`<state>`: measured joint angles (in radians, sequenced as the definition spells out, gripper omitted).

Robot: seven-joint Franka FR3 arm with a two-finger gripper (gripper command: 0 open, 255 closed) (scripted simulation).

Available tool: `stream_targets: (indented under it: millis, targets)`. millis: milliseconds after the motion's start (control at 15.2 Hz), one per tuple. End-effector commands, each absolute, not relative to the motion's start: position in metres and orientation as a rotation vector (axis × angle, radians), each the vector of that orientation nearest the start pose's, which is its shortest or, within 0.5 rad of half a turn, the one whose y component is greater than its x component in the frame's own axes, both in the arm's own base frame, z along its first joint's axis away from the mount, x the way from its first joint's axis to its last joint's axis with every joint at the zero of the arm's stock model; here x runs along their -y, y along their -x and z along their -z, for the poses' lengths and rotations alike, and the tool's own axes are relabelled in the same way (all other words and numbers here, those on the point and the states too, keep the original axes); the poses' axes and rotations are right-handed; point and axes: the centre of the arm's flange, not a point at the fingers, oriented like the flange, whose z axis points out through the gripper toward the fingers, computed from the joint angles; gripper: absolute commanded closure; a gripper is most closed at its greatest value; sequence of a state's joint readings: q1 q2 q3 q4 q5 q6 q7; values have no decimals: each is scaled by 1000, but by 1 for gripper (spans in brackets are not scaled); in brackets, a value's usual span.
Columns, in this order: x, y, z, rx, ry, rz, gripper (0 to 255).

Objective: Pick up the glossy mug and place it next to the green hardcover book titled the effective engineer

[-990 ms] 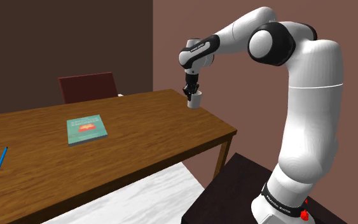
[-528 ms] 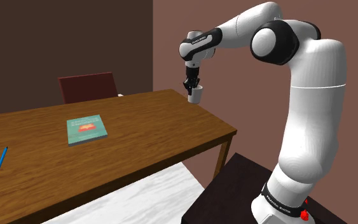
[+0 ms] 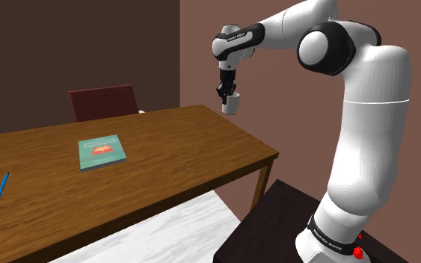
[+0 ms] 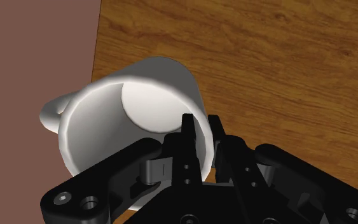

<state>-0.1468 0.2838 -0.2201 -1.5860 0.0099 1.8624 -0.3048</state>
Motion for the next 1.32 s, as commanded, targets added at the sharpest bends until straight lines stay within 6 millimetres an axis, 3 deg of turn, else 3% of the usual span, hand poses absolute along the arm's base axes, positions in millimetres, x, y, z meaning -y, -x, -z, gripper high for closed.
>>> stream_targets:
  millis: [0, 462, 1254]
  targets:
    - [217, -608, -486, -90, 3189, -28, 255]
    - [217, -608, -521, -90, 3189, -28, 255]
    - [58, -606, -522, -90, 3189, -28, 255]
